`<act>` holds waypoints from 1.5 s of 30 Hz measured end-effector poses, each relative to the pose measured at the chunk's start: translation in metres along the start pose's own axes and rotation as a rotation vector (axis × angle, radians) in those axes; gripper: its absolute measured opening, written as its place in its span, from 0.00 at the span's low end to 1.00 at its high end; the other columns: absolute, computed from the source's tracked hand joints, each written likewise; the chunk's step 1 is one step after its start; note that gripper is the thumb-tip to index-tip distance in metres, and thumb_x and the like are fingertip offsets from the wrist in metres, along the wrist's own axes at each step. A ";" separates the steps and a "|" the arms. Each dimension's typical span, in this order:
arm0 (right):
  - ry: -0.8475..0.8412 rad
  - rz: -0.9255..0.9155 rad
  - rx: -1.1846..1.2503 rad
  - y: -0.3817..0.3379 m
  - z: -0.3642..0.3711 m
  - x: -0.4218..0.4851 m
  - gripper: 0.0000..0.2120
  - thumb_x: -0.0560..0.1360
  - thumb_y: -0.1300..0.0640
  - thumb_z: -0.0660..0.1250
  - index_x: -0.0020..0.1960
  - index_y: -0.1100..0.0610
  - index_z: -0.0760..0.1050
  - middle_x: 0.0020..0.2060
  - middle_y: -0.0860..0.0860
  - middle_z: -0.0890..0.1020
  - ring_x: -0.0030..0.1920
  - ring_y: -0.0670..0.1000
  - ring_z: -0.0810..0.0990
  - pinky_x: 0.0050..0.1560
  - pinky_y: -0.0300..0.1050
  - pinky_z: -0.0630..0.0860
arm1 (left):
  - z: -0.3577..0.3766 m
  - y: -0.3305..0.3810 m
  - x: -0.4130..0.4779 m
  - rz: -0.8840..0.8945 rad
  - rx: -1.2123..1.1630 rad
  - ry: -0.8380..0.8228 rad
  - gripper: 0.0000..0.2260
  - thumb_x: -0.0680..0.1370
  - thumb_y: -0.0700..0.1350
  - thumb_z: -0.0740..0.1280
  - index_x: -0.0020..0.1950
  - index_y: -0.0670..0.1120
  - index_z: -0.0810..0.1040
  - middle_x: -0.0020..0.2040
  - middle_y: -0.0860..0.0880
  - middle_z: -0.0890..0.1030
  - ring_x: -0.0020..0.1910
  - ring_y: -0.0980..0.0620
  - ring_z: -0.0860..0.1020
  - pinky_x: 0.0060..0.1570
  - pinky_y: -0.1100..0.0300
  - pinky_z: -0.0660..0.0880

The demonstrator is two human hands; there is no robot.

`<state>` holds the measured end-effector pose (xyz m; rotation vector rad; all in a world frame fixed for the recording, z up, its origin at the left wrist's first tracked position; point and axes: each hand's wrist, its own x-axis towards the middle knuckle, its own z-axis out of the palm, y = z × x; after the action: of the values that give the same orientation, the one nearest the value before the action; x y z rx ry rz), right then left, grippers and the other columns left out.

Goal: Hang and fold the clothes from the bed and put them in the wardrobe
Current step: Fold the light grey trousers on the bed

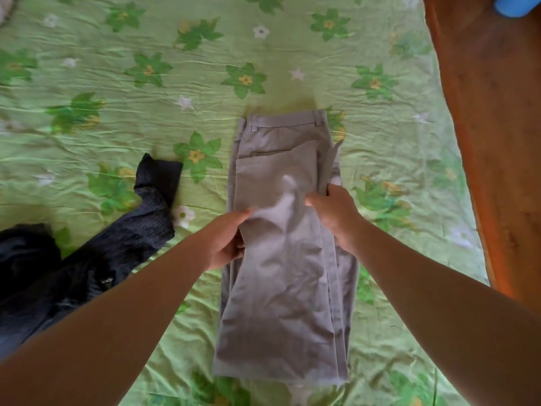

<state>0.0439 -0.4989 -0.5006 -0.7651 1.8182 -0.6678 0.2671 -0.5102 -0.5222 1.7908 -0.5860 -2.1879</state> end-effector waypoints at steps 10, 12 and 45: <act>-0.280 0.080 0.305 -0.034 -0.031 0.010 0.16 0.77 0.67 0.66 0.64 0.61 0.78 0.53 0.59 0.86 0.53 0.59 0.86 0.54 0.54 0.81 | -0.018 0.012 -0.009 0.029 -0.252 -0.210 0.23 0.74 0.63 0.68 0.60 0.49 0.84 0.60 0.43 0.83 0.58 0.43 0.82 0.52 0.48 0.80; -0.289 0.012 0.322 -0.045 -0.034 0.009 0.20 0.75 0.74 0.61 0.64 0.66 0.77 0.55 0.62 0.84 0.55 0.62 0.84 0.58 0.57 0.80 | -0.015 0.021 -0.012 0.065 -0.250 -0.190 0.18 0.75 0.57 0.69 0.57 0.47 0.86 0.58 0.43 0.84 0.54 0.42 0.84 0.47 0.47 0.81; -0.354 0.458 -0.041 0.114 -0.008 -0.074 0.33 0.68 0.42 0.79 0.67 0.54 0.73 0.61 0.53 0.82 0.54 0.53 0.78 0.49 0.49 0.71 | -0.022 -0.042 -0.006 0.379 0.138 0.076 0.22 0.74 0.44 0.76 0.63 0.55 0.71 0.55 0.50 0.85 0.53 0.51 0.84 0.51 0.56 0.79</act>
<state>0.0351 -0.3683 -0.5387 -0.4330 1.6016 -0.1818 0.2927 -0.4736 -0.5393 1.6537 -0.9892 -1.8567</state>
